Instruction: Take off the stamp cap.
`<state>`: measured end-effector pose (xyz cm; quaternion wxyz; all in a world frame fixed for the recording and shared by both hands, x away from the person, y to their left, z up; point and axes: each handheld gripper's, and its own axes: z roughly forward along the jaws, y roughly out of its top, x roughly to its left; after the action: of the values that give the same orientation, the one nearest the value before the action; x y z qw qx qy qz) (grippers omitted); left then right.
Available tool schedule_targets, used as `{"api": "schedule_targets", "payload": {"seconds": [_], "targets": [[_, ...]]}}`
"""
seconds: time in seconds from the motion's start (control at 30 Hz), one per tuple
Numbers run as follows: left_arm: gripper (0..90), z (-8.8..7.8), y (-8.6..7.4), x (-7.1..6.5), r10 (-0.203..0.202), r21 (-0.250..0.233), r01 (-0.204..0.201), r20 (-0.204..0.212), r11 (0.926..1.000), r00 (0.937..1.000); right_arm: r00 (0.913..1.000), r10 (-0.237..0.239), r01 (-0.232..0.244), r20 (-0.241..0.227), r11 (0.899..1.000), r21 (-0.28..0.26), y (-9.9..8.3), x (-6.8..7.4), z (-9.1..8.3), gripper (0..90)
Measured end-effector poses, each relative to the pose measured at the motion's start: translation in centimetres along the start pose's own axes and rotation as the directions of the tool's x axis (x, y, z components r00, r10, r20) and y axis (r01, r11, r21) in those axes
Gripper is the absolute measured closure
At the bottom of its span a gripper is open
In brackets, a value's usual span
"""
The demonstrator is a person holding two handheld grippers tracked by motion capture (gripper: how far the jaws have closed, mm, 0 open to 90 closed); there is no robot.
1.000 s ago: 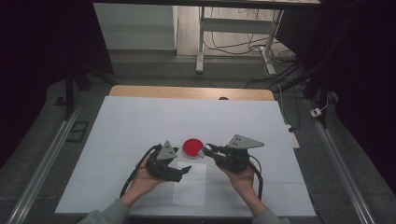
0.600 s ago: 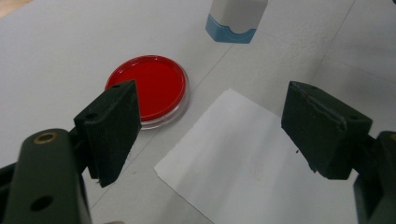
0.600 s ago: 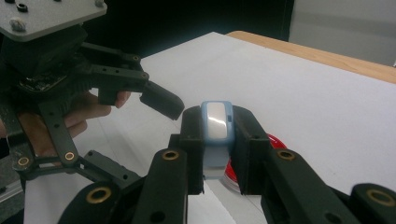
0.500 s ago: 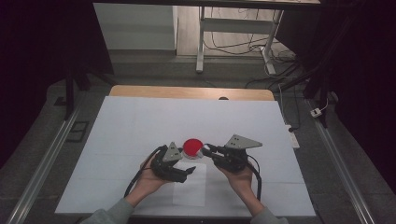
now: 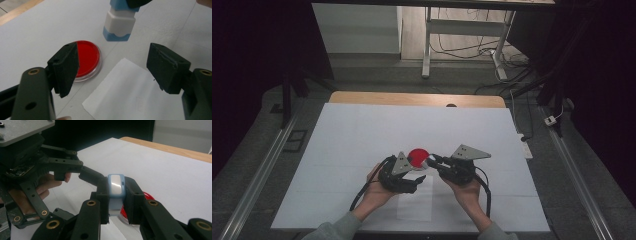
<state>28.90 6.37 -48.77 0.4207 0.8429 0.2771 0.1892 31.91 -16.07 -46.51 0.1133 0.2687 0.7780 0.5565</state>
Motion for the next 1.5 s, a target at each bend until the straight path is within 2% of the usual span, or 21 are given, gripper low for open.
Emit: {"api": "schedule_targets", "payload": {"seconds": [0.87, 1.5], "targets": [[39.6, 1.5, 0.3, -0.7, 0.058, -0.006, -0.059, -0.074, 0.9983, 0.9956, 0.9991, 0.041, -0.040, 0.013, 0.999, -0.023, -0.3, 0.1, 0.2, 75.4], [57.6, 1.7, 0.4, -0.8, 0.070, -0.013, -0.072, -0.079, 0.9974, 0.9944, 0.9988, 0.048, -0.048, 0.011, 0.998, -0.037, -0.4, 0.1, 0.1, 75.4]]}}
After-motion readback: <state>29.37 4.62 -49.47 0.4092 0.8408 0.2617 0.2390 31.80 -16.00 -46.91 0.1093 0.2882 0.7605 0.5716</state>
